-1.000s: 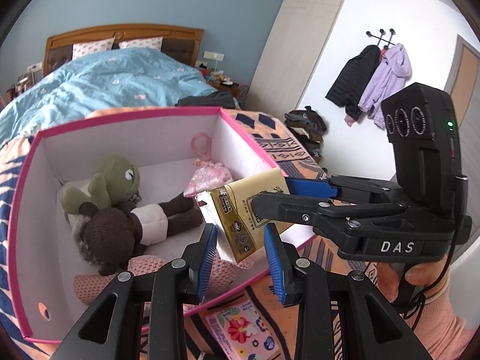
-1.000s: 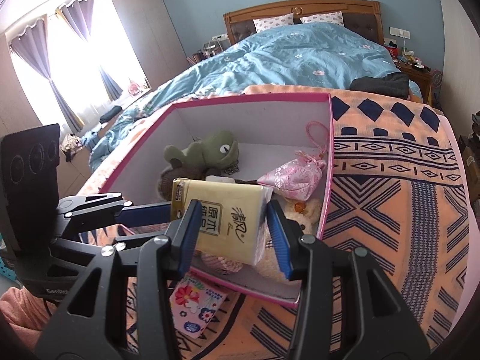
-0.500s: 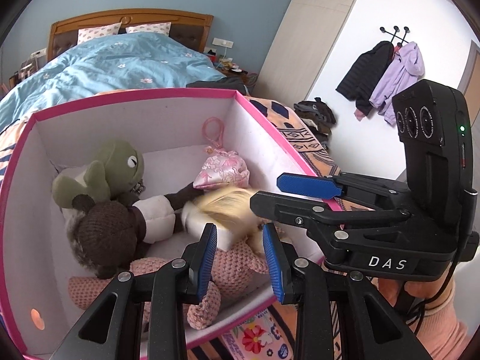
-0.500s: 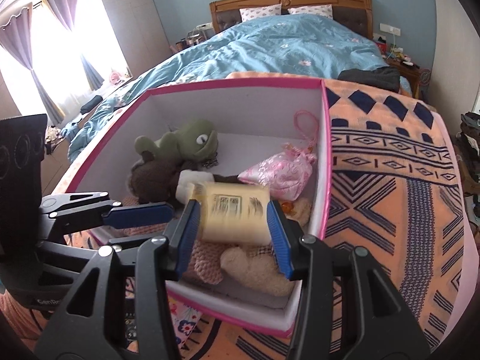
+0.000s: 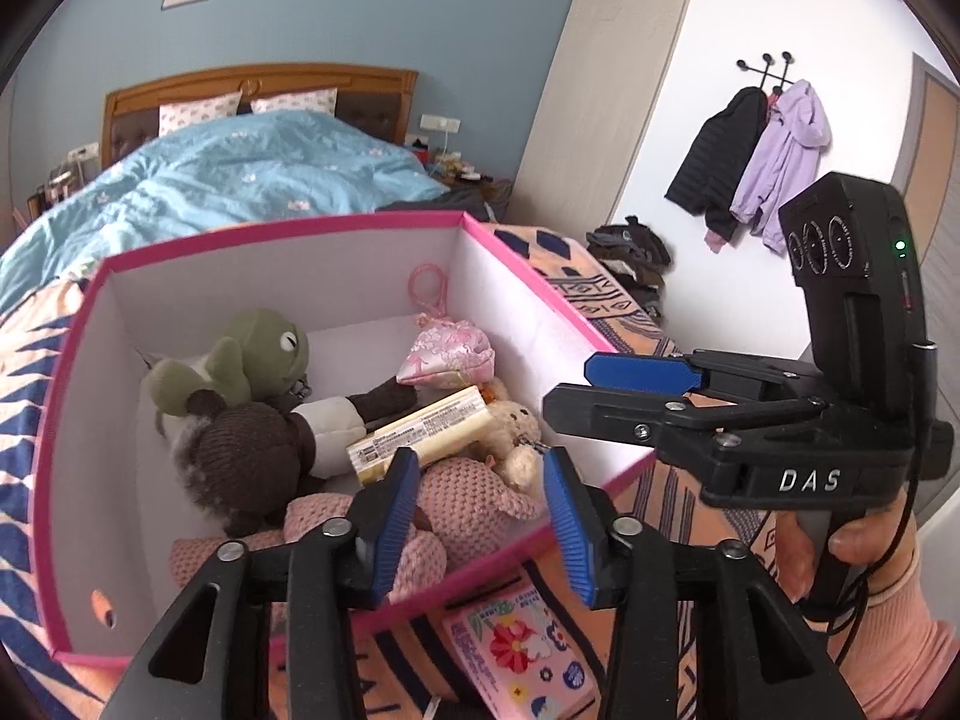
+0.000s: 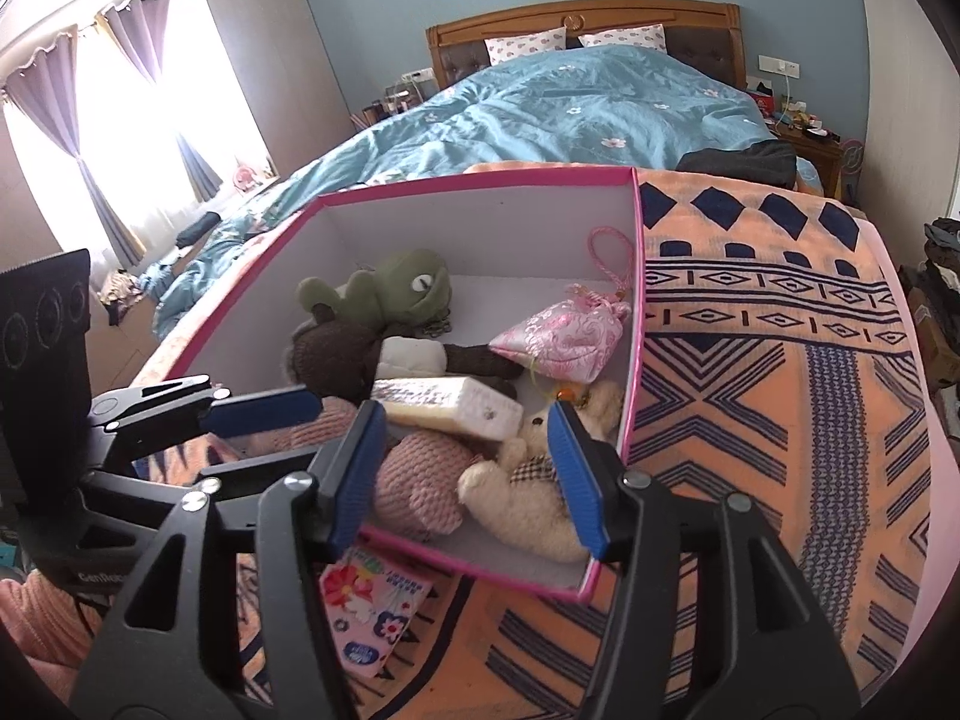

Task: Organize objects
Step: 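Move both grippers down to the floral pink tissue pack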

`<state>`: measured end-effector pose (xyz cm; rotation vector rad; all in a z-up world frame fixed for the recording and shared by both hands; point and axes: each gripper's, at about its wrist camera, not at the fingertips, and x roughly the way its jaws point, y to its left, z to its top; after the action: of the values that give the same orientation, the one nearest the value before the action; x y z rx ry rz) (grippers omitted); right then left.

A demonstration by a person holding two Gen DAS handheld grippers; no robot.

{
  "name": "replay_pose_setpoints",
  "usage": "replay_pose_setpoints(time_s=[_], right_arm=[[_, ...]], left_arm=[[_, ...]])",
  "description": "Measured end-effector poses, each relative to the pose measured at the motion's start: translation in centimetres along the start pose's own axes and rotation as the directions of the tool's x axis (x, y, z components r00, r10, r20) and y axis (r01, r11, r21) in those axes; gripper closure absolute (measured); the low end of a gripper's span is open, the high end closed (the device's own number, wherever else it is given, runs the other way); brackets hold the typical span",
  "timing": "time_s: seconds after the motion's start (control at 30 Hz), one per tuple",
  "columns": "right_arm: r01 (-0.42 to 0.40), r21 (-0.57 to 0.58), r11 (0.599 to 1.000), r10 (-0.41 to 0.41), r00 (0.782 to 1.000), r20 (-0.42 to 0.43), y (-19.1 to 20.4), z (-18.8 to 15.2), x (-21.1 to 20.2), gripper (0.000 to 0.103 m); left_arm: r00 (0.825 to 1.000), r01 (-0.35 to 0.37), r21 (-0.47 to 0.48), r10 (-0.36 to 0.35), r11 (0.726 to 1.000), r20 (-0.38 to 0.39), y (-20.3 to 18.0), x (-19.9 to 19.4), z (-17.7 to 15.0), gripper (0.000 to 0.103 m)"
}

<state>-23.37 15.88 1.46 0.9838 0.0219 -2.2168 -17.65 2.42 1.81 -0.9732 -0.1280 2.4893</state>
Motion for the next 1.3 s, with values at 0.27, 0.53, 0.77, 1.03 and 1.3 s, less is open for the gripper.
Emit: replay_pose_setpoints(time_s=[0.27, 0.53, 0.77, 1.03, 1.3], right_arm=[[-0.101, -0.04, 0.994, 0.103, 0.994, 0.043, 1.6, -2.3, -3.6, 0.045], [-0.172, -0.051, 0.984, 0.171, 0.985, -0.029, 2.9, -6.0, -3.2, 0.044], [-0.175, 0.04, 0.984, 0.178, 0.978, -0.109, 1.5, -8.5, -0.4, 0.044], [-0.185, 0.097, 0.978, 0.196, 0.974, -0.116, 0.3, -9.7, -0.1, 0.044], [-0.172, 0.144, 0.975, 0.19, 0.974, -0.123, -0.9, -11.0, -0.3, 0.044]], left_arm=[[0.998, 0.03, 0.062, -0.033, 0.998, 0.051, -1.6, -3.8, -2.5, 0.05], [0.996, 0.058, 0.043, -0.055, 0.997, -0.063, -1.5, -2.1, -7.0, 0.047], [0.986, 0.043, 0.075, -0.031, 0.996, -0.165, -2.2, 0.4, -9.6, 0.047], [0.973, 0.135, 0.098, -0.113, 0.986, -0.2, -3.9, 1.6, -9.9, 0.048], [0.965, 0.186, 0.168, -0.147, 0.968, -0.217, -6.3, 1.2, -10.4, 0.048]])
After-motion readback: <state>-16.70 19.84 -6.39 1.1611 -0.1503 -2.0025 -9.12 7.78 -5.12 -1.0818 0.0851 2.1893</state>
